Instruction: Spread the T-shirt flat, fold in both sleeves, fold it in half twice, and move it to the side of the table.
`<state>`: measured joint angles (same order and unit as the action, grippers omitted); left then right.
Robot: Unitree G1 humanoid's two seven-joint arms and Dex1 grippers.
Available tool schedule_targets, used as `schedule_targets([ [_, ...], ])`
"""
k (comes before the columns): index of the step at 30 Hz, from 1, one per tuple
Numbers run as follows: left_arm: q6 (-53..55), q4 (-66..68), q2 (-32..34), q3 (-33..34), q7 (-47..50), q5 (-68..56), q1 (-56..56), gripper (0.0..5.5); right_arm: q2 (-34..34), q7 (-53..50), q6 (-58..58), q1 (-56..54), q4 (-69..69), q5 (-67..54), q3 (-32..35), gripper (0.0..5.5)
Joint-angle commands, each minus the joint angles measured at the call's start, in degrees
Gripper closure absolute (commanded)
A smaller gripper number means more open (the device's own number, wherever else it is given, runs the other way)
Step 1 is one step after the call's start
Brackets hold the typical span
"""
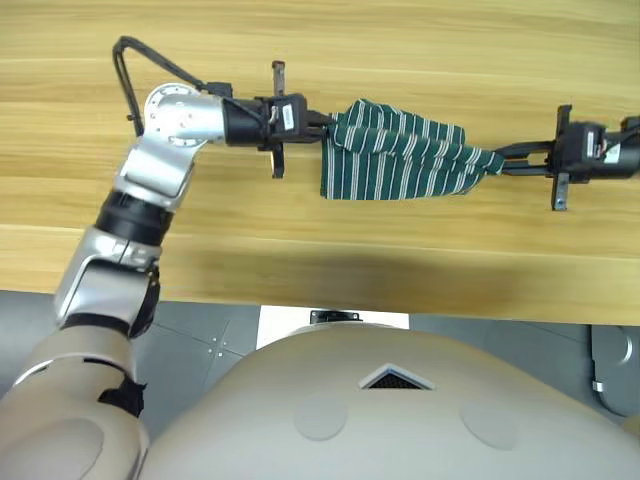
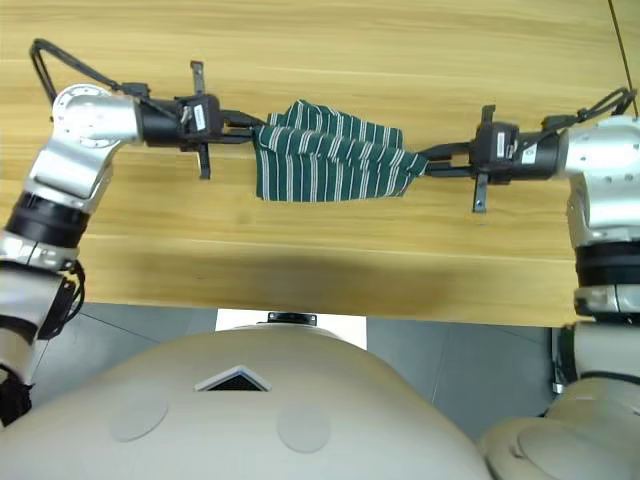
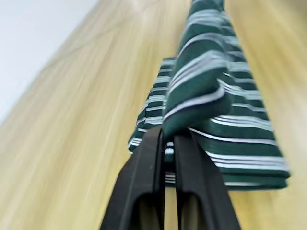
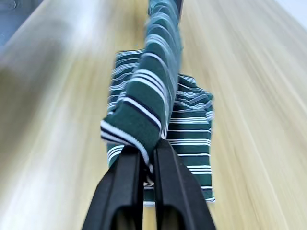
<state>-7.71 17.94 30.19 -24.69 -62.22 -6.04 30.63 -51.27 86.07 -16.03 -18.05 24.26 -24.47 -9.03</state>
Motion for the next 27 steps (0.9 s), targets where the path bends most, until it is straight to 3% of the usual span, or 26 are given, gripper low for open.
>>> schedule_targets([
  [1, 1.68, 18.21, -6.04, 0.28, -2.57, 1.96, 9.56, 5.5, 4.2, 5.29, 5.92, -10.75, 13.7, 2.22, -0.67, 5.39],
  [4, 0.29, 31.0, -10.21, -0.4, 0.39, 5.75, 13.62, 5.5, 7.84, 1.22, 3.44, -16.54, 25.73, 9.25, -1.82, 4.97],
  [10, -0.88, 42.48, -15.96, 4.32, 6.08, 7.03, 18.77, 4.44, 10.52, -8.07, -1.77, -20.59, 36.35, 16.21, 0.27, 3.9],
  [13, 0.98, 45.08, -17.86, 9.28, 8.24, 4.41, 19.65, 3.92, 10.82, -12.35, -5.81, -20.18, 35.81, 17.07, 2.5, 3.3],
  [16, 0.1, 46.33, -18.98, 14.85, 13.29, 2.19, 20.76, 3.41, 11.38, -7.49, -7.2, -15.82, 26.02, 10.53, 6.87, 2.77],
  [19, -2.65, 45.81, -18.82, 19.03, 18.68, 1.13, 20.42, 2.89, 13.19, -3.82, -4.54, -10.91, 12.9, 2.92, 9.79, 2.21],
  [22, -6.84, 42.94, -18.0, 21.22, 22.54, 1.6, 18.04, 2.42, 17.04, -2.74, -1.06, -8.26, 5.42, -0.27, 8.44, 1.98],
  [24, -9.47, 38.88, -17.62, 24.11, 24.97, -0.05, 15.89, 2.36, 19.65, -1.82, 0.01, -8.7, 7.87, 1.89, 5.77, 1.98],
  [27, -9.11, 28.26, -17.99, 28.3, 25.5, -4.83, 10.42, 2.36, 23.34, -4.63, -3.19, -12.96, 23.06, 10.12, 1.56, 1.98],
])
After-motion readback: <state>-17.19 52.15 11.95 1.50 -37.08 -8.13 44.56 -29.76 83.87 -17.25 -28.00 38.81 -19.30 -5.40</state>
